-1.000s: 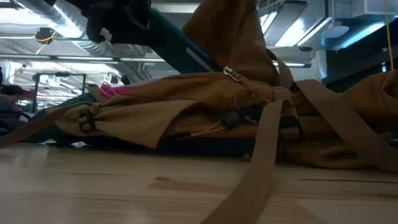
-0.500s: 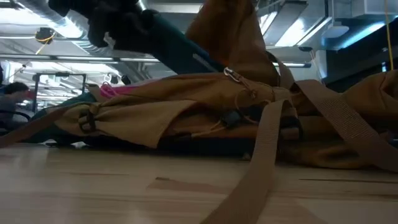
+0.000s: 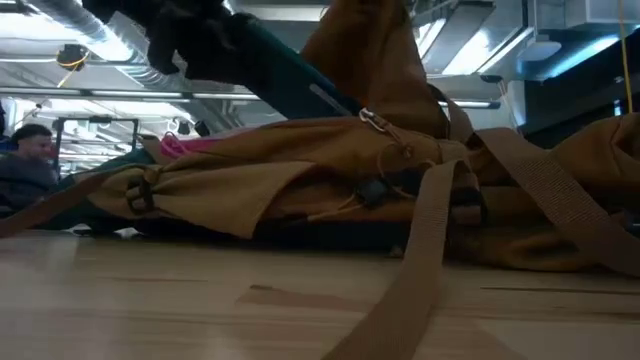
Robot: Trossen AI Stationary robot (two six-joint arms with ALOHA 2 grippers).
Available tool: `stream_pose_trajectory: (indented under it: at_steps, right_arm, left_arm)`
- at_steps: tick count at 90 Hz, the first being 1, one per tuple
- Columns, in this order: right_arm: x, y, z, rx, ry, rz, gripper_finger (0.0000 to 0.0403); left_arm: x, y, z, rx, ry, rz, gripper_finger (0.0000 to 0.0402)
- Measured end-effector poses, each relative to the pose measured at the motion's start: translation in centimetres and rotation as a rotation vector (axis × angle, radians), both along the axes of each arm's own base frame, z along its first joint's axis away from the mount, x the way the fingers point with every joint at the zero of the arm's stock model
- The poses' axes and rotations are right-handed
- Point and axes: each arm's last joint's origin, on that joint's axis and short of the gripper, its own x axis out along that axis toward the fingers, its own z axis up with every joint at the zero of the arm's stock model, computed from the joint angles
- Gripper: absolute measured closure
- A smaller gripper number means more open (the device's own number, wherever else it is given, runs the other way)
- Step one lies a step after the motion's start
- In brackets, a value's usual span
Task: Unpack backpack
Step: Put the blue tablet into the brown backpack
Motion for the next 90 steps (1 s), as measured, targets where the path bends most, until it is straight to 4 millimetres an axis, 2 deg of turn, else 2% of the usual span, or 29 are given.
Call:
stream_pose_trajectory:
  at_steps: [20,48,70,90]
  right_arm:
    - [0.0,0.1,0.0,0.009,0.007,0.002,0.0403]
    - [0.0,0.1,-0.1,0.016,0.011,0.003,0.0403]
    - [-0.1,0.1,-0.1,0.022,0.015,0.003,0.0403]
    - [0.0,0.1,-0.1,0.023,0.014,0.003,0.0403]
  left_arm:
    - [-0.3,-0.6,2.0,0.022,0.021,0.009,0.0088]
    - [-1.6,-0.4,0.7,0.022,0.211,0.095,0.0088]
    - [-3.1,-0.3,1.2,0.067,0.232,0.161,0.0088]
    - [-3.1,-0.1,0.8,0.069,0.259,0.201,0.0088]
